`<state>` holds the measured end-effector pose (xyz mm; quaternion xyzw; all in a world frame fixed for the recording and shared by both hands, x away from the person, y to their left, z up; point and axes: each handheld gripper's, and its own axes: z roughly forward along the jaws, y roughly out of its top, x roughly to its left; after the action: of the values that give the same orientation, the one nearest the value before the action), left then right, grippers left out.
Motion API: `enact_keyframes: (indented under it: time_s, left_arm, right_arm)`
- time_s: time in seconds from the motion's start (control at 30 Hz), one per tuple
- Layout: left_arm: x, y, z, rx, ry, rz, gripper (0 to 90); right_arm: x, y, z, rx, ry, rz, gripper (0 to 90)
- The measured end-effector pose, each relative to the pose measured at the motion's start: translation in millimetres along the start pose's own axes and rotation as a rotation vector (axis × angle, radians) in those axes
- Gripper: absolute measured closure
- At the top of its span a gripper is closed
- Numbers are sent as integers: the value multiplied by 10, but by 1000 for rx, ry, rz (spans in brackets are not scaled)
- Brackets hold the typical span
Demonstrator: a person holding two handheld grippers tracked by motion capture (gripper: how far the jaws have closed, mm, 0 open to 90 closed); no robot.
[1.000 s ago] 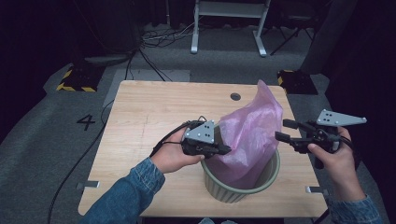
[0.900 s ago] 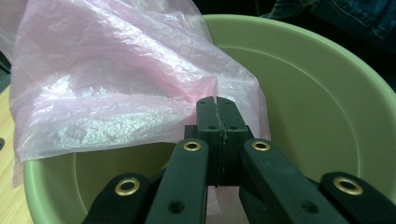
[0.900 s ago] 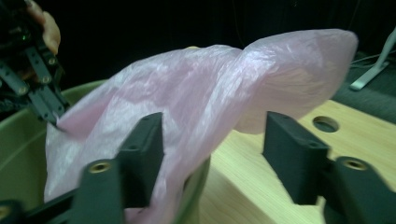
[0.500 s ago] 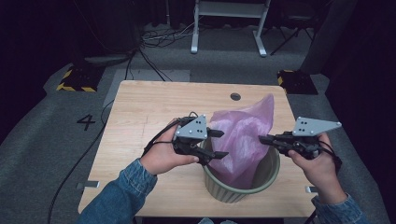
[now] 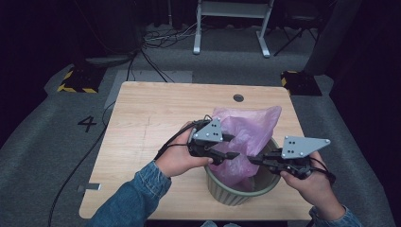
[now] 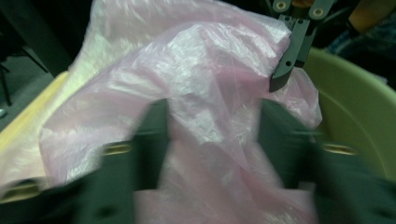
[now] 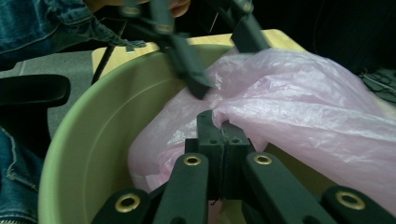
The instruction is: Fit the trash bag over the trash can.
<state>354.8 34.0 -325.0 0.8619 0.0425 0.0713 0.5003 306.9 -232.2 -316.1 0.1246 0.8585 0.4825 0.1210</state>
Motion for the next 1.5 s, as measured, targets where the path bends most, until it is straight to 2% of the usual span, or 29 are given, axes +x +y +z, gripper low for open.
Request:
enact_keyframes:
  time_s: [0.03, 0.07, 0.1, 0.23, 0.27, 0.33, 0.37, 0.43, 0.53, 0.57, 0.6, 0.63, 0.67, 0.7, 0.8, 0.93, 0.97, 1.0, 1.03, 1.07, 1.13, 1.17, 1.2, 1.27, 1.3, 1.33, 1.4, 1.43, 1.5]
  left_arm:
    - [0, 0, 0, 0, 0, 0, 745]
    - [-4, -17, -12, 13, -18, 12, 745]
    - [-8, -58, -41, 21, -40, 7, 896]
    - [-28, -92, -64, 29, -56, -2, 899]
    - [-52, -96, -60, 34, -67, 7, 899]
    - [-68, -95, -56, 41, -73, 10, 899]
    - [-81, -94, -49, 43, -81, 12, 900]
    - [-102, -91, -30, 65, -90, 18, 900]
    - [-114, -98, -17, 93, -104, 21, 900]
    - [-115, -103, -18, 92, -111, 13, 900]
    - [-116, -106, -18, 94, -119, 8, 900]
    - [-114, -107, -17, 101, -125, 11, 899]
    - [-114, -107, -17, 101, -125, 11, 899]
    - [-112, -113, -18, 107, -130, 6, 899]
    - [-109, -133, -21, 113, -135, 0, 898]
    - [-121, -174, -23, 117, -157, -8, 896]
    - [-125, -180, -24, 117, -160, -10, 891]
    - [-127, -182, -26, 113, -162, -12, 891]
    - [-126, -184, -30, 107, -165, -11, 886]
    - [-132, -184, -44, 93, -169, -17, 851]
    - [-136, -181, -52, 80, -167, -23, 810]
    - [-146, -163, -70, 44, -114, -39, 616]
    - [-146, -148, -84, 34, -71, -21, 515]
    - [-141, -112, -117, 14, -46, -11, 422]
    - [-141, -112, -117, 14, -46, -11, 421]
    - [-142, -90, -136, -4, -44, -18, 412]
    - [-141, -41, -172, -36, -37, -29, 404]
    - [-143, -15, -186, -48, -31, -30, 399]
    - [-150, 33, -198, -70, -23, -34, 393]
  right_arm:
    - [0, 0, 0, 0, 0, 0, 896]
    - [3, -10, 9, 8, 2, 4, 893]
    - [1, -41, 7, 17, 8, 19, 880]
    - [-16, -93, -50, 31, 13, 51, 812]
    - [-42, -116, -112, 29, -1, 86, 703]
    - [-63, -118, -154, 26, -27, 92, 680]
    - [-127, -102, -262, 14, -77, 110, 622]
    - [-165, -89, -312, 4, -91, 125, 586]
    - [-286, -53, -411, -6, -149, 175, 528]
    - [-374, -49, -428, -17, -172, 227, 473]
    - [-374, -49, -428, -17, -172, 227, 473]
    - [-459, -60, -397, -29, -182, 276, 393]
    - [-459, -60, -397, -29, -182, 276, 393]
    - [-523, -67, -324, -23, -181, 291, 318]
    - [-564, -66, -238, 8, -216, 263, 281]
    - [-595, -43, -82, 25, -206, 258, 300]
    - [-603, -27, -18, 40, -201, 242, 453]
    - [-603, -27, -18, 40, -201, 242, 453]
    - [-607, -23, 7, 49, -194, 232, 557]
    - [-620, -22, 32, 64, -201, 217, 727]
    - [-623, -19, 32, 64, -209, 207, 792]
    - [-607, -6, 14, 59, -239, 179, 892]
    - [-588, 5, 1, 50, -252, 160, 900]
    - [-541, 30, -23, 34, -260, 127, 900]
    - [-541, 30, -23, 34, -260, 127, 900]
    - [-462, 65, -43, 15, -265, 71, 900]
    - [-414, 81, -49, 10, -265, 44, 900]
    - [-302, 111, -52, 0, -260, -16, 900]
    - [-239, 126, -49, -1, -260, -45, 900]
